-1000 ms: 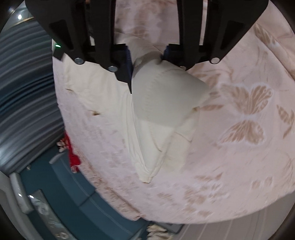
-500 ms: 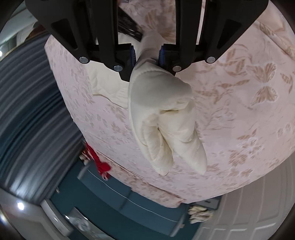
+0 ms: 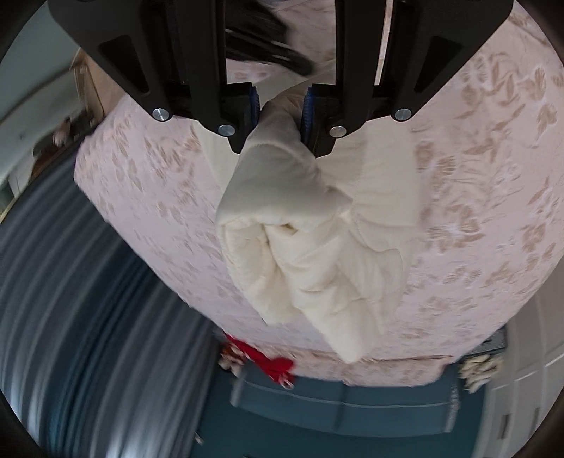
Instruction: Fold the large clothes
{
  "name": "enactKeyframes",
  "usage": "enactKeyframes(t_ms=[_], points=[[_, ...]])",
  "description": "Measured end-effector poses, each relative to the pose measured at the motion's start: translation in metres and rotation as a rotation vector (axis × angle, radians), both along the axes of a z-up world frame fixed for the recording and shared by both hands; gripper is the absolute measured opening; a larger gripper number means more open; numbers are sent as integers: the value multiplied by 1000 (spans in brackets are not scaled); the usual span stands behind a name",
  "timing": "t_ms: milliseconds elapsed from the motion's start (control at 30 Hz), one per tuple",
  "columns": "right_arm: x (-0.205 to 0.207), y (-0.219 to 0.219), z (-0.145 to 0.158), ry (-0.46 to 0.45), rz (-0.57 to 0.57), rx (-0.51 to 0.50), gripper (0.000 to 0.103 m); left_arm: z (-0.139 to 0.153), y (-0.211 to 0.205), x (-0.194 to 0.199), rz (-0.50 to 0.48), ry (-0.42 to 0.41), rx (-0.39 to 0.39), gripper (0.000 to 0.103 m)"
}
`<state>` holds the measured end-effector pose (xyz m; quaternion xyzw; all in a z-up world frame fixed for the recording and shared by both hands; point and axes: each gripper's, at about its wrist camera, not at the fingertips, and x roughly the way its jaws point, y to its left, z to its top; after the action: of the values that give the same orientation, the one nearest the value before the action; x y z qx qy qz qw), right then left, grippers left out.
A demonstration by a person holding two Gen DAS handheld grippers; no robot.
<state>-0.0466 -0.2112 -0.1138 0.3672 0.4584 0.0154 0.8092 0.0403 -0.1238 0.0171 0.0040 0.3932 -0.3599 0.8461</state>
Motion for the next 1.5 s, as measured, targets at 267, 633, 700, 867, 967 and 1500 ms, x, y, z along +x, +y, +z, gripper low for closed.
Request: enactKeyframes(t_ms=[267, 633, 700, 867, 967, 1500], points=[[-81, -77, 37, 63, -136, -260, 1, -65, -83, -20, -121, 67, 146, 17], [-80, -105, 91, -37, -149, -324, 2, -104, -105, -31, -139, 101, 197, 23], [-78, -104, 104, -53, -146, -334, 25, -83, -88, -37, -147, 76, 150, 44], [-72, -95, 130, -114, -115, -365, 53, -50, -24, -48, -82, 41, 96, 79], [-60, -85, 135, -133, -104, -357, 58, -61, 10, -42, 13, 56, 173, 79], [28, -76, 113, -22, -64, -355, 58, -100, 27, -24, 113, 122, 319, 79]])
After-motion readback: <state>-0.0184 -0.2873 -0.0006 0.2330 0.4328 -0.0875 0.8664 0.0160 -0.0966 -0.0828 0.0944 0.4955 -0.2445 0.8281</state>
